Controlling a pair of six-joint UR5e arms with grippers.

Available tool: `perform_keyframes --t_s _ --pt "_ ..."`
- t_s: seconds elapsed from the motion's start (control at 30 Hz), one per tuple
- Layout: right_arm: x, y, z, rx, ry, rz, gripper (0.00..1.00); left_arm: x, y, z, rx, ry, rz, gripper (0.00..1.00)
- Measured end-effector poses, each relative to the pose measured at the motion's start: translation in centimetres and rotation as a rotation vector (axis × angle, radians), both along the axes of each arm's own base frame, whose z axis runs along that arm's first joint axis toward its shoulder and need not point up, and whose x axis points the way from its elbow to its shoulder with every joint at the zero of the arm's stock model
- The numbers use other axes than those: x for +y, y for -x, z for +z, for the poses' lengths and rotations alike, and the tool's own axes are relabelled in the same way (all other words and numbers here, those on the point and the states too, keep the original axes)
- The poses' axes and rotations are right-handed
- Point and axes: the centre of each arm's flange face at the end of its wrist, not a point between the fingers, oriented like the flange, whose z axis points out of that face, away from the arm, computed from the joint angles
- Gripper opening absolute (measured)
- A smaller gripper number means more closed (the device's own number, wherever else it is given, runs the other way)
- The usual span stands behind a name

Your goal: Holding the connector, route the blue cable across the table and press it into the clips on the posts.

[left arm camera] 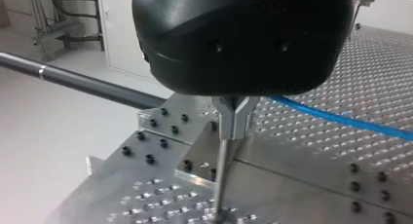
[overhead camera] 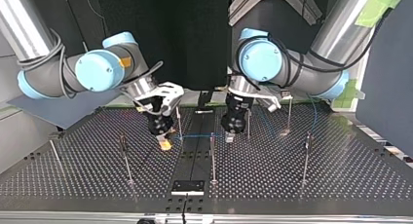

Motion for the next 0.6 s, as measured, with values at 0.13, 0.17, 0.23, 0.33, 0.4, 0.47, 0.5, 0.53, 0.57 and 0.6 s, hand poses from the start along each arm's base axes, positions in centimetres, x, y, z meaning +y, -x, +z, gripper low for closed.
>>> perform_keyframes --t_s 0.13,0.17,0.23,0.33,0.4,0.47,0.5,0.53,0.57,0.6 --pt "-0.3 -0.2 0.4 -0.007 0.007 0.001 0.00 0.4 -0.8 0.3 -0.010 0.004 0.008 0.00" --pt "-0.4 -0.2 0.4 -0.007 0.008 0.001 0.00 0.4 -1.2 0.2 -0.011 0.004 0.008 0.00" --pt "-0.7 -0.4 0.2 -0.007 0.007 0.001 0.00 0.4 -1.7 0.0 -0.012 0.004 0.002 0.00" --pt "-1.2 -0.7 -0.6 -0.002 0.000 0.001 0.00 0.2 -2.8 -0.4 -0.017 0.004 -0.009 0.00" --pt "-1.5 -0.8 -1.0 0.000 -0.004 0.000 0.00 0.3 -3.8 -0.7 -0.020 0.008 -0.010 0.00" --pt "-1.8 -0.7 -1.1 0.000 -0.004 -0.006 0.00 0.4 -4.8 -0.9 -0.023 0.012 -0.007 0.00" --pt "-2.1 -0.5 -1.1 0.000 -0.003 -0.010 0.00 0.4 -5.2 -1.0 -0.024 0.014 -0.005 0.00" --pt "-2.4 -0.3 -1.1 -0.001 -0.002 -0.013 0.00 0.5 -5.6 -1.0 -0.025 0.016 -0.004 0.00" --pt "-2.6 -0.2 -1.1 -0.001 -0.002 -0.016 0.00 0.6 -6.1 -1.2 -0.026 0.019 -0.002 0.00" --pt "-2.8 0.0 -1.1 -0.002 -0.001 -0.019 0.00 0.8 -6.6 -1.3 -0.025 0.020 0.000 0.00"
